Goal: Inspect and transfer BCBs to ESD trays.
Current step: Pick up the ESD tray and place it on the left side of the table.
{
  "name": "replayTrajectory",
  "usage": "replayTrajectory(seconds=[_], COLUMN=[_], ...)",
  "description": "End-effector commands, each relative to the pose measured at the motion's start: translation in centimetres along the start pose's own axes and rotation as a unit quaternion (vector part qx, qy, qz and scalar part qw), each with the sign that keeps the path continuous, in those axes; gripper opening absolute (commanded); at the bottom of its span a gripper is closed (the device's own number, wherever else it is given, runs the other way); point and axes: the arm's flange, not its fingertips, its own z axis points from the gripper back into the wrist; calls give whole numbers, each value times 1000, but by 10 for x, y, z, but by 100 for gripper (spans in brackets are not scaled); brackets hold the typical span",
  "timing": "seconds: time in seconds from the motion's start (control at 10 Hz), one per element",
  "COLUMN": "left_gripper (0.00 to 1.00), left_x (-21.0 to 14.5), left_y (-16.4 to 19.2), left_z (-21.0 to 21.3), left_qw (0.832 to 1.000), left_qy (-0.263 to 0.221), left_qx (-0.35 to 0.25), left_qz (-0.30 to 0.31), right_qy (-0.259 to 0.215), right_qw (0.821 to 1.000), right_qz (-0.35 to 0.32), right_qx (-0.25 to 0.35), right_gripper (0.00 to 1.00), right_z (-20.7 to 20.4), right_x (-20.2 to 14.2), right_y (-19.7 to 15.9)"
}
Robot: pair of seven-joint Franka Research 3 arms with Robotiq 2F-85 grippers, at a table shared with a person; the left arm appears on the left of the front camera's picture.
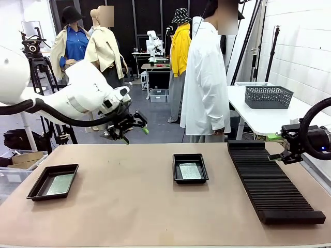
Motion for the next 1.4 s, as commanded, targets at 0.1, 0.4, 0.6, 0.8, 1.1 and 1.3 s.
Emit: replayTrajectory(seconds=[0.1, 0.4, 0.6, 0.8, 1.1, 1.3], left_gripper=[100, 100, 100, 100, 100, 100], left_x=[9, 13, 22, 32, 44, 46], left_y=[-37, -64, -74, -81, -91, -94], left_z=[-32, -67, -89, -113, -147, -167], left_qw=[999, 997, 996, 994, 992, 989], left_qy=[29, 49, 61, 76, 87, 100], left_qx=[33, 54, 65, 74, 90, 102], left_qz=[18, 4, 10, 17, 22, 25], right_qy=[-1, -1, -1, -1, -1, -1], right_qw=[1000, 1000, 1000, 1000, 1000, 1000], right_qz=[-1, -1, -1, -1, -1, -1], right_qx=[-2, -2, -2, -2, -2, -2], right_gripper=[100, 100, 100, 100, 100, 100], right_z=[-1, -1, -1, -1, -1, -1], right_x=[-1, -1, -1, -1, -1, -1], right_y=[1, 1, 1, 1, 1, 1])
